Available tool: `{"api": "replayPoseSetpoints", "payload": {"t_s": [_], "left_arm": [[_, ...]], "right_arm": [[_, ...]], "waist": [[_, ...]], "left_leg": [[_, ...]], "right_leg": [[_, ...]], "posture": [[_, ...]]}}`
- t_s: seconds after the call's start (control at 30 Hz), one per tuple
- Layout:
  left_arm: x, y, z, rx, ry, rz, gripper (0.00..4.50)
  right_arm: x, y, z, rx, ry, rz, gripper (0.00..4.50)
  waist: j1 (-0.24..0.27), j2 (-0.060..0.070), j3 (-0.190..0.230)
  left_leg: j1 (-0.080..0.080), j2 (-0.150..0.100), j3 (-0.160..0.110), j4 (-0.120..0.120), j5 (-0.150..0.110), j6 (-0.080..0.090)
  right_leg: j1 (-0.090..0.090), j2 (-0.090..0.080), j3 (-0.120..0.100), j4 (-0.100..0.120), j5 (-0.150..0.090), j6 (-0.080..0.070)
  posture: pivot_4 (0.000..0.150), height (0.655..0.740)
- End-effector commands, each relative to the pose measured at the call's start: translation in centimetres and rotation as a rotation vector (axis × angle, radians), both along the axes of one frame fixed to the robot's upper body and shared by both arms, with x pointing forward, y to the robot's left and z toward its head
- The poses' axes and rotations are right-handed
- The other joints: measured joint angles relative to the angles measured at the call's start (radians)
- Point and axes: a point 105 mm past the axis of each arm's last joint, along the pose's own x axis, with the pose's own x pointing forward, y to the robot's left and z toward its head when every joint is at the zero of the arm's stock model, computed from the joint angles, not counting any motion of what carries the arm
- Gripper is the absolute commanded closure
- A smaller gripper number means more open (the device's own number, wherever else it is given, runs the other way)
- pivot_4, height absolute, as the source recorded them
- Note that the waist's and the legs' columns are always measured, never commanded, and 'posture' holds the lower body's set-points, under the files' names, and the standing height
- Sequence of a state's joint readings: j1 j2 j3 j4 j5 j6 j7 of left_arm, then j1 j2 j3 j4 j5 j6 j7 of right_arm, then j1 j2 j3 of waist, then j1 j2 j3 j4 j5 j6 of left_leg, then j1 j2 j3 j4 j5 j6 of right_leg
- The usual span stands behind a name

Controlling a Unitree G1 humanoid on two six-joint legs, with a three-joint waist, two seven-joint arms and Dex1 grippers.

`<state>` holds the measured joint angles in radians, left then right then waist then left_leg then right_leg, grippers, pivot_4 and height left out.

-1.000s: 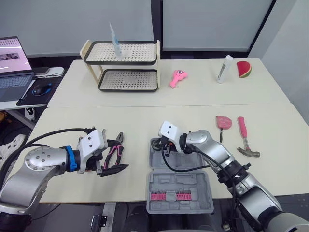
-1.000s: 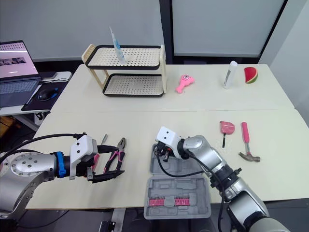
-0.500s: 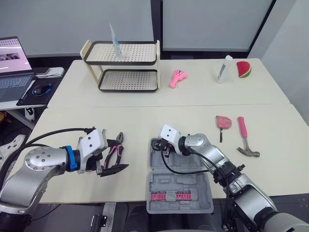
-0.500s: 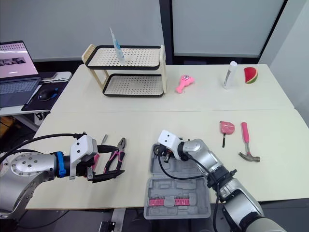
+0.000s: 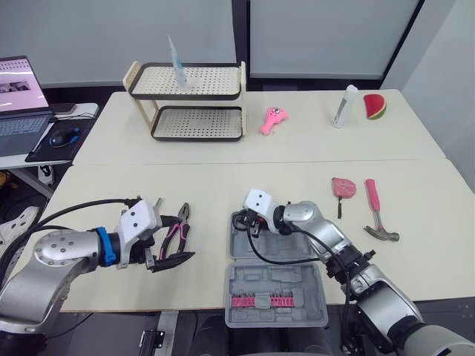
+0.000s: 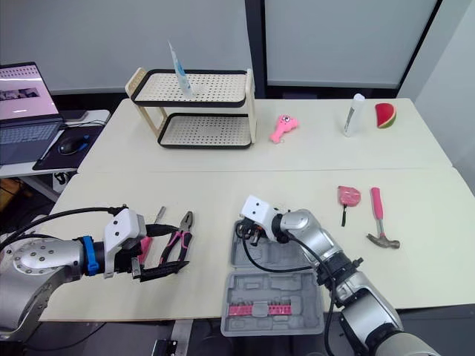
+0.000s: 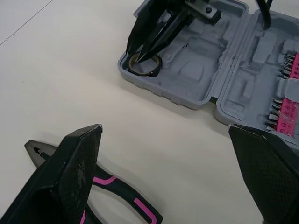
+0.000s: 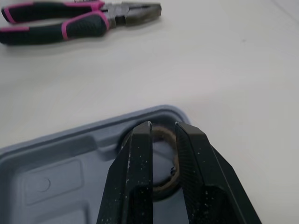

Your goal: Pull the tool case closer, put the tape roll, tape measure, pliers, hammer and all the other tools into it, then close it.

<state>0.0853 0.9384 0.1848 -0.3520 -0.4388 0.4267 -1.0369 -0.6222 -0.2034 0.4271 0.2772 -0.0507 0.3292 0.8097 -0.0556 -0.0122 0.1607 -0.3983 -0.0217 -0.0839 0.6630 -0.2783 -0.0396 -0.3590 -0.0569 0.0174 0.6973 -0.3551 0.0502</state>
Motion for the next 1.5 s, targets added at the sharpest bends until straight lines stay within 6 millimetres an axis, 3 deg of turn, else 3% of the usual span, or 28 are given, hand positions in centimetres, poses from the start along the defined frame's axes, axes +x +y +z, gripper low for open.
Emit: {"api": "replayPoseSetpoints", "payload": {"t_s": [0.03, 0.13, 0.23, 0.37, 0.53, 0.63, 0.73, 0.8, 1.07, 1.2, 1.33, 1.5], "left_arm": [[0.1, 1.8, 1.0, -0.027, -0.05, 0.069, 0.0], [0.0, 3.9, 1.2, -0.078, -0.062, 0.177, 0.0], [-0.5, 6.2, 1.2, -0.137, -0.078, 0.295, 0.0], [-1.8, 11.3, 0.0, -0.19, -0.118, 0.547, 0.0], [-4.2, 15.3, -2.5, -0.172, -0.092, 0.724, 0.0], [-5.5, 16.2, -3.9, -0.159, -0.062, 0.761, 0.0], [-6.3, 16.3, -5.0, -0.15, -0.032, 0.763, 0.0], [-6.7, 16.1, -5.8, -0.146, -0.008, 0.755, 0.0], [-6.8, 15.4, -6.7, -0.144, 0.02, 0.725, 0.0], [-6.9, 15.1, -6.9, -0.142, 0.028, 0.717, 0.0], [-7.1, 15.0, -7.1, -0.141, 0.032, 0.717, 0.0], [-7.7, 14.7, -6.4, -0.136, 0.019, 0.711, 0.0]], "right_arm": [[-1.1, -0.8, 3.5, 0.083, -0.052, 0.042, 3.76], [-2.1, -3.0, 5.6, 0.102, -0.112, 0.033, 3.76], [-2.5, -6.6, 6.6, 0.087, -0.179, -0.04, 3.76], [-3.8, -14.0, 6.5, 0.065, -0.2, -0.218, 3.76], [-6.0, -22.3, 5.5, -0.011, -0.233, -0.441, 3.76], [-8.5, -26.8, 4.1, -0.037, -0.192, -0.578, 3.76], [-10.6, -29.8, 3.0, -0.053, -0.167, -0.701, 3.76], [-12.2, -31.7, 2.2, -0.041, -0.159, -0.803, 3.28], [-15.6, -32.3, -0.3, -0.022, -0.063, -0.892, 1.94], [-15.8, -32.0, -0.6, -0.025, -0.043, -0.903, 1.2], [-15.6, -31.8, -0.5, -0.035, -0.037, -0.901, 0.02], [-14.6, -30.9, 0.5, -0.032, -0.055, -0.879, 0.02]], "waist": [[0.001, 0.0, 0.0], [0.003, 0.0, 0.0], [0.008, 0.0, 0.0], [0.024, -0.001, 0.0], [0.026, -0.001, 0.0], [0.029, -0.002, -0.001], [0.028, -0.003, -0.001], [0.028, -0.003, -0.001], [0.027, -0.001, -0.002], [0.026, -0.001, -0.002], [0.027, -0.001, -0.002], [0.027, -0.002, -0.002]], "left_leg": [[0.0, 0.0, 0.0, 0.0, 0.0, 0.001], [0.0, 0.0, 0.0, 0.0, -0.001, 0.002], [0.0, 0.0, 0.0, 0.0, -0.002, 0.003], [0.0, -0.001, 0.0, 0.0, -0.002, 0.004], [0.003, 0.0, 0.001, 0.0, -0.002, 0.004], [0.004, -0.001, 0.001, 0.0, -0.002, 0.004], [0.006, -0.001, 0.001, -0.001, -0.002, 0.004], [0.007, 0.0, 0.001, -0.001, -0.002, 0.004], [0.016, 0.0, 0.0, -0.004, -0.003, 0.005], [0.016, 0.0, 0.0, -0.004, -0.004, 0.006], [0.016, 0.0, 0.001, -0.004, -0.004, 0.006], [0.016, 0.0, 0.0, -0.004, -0.004, 0.006]], "right_leg": [[0.0, 0.0, 0.0, 0.0, 0.0, 0.0], [0.0, -0.001, 0.0, 0.0, 0.0, 0.0], [0.0, -0.001, 0.0, -0.001, 0.0, 0.0], [0.002, -0.004, 0.0, -0.003, 0.0, 0.0], [0.006, -0.005, 0.0, -0.005, 0.0, 0.0], [0.008, -0.005, 0.0, -0.006, 0.0, 0.0], [0.011, -0.006, 0.0, -0.008, 0.0, 0.0], [0.012, -0.006, 0.0, -0.008, 0.0, 0.0], [0.023, -0.007, 0.002, -0.014, 0.0, 0.0], [0.023, -0.007, 0.003, -0.015, 0.0, 0.0], [0.023, -0.008, 0.002, -0.016, 0.0, 0.0], [0.024, -0.008, 0.002, -0.016, 0.0, 0.0]], "posture": [[0.15, 0.729], [0.15, 0.729], [0.15, 0.729], [0.15, 0.729], [0.15, 0.729], [0.15, 0.729], [0.15, 0.729], [0.15, 0.729], [0.15, 0.729], [0.15, 0.729], [0.15, 0.729], [0.15, 0.729]]}}
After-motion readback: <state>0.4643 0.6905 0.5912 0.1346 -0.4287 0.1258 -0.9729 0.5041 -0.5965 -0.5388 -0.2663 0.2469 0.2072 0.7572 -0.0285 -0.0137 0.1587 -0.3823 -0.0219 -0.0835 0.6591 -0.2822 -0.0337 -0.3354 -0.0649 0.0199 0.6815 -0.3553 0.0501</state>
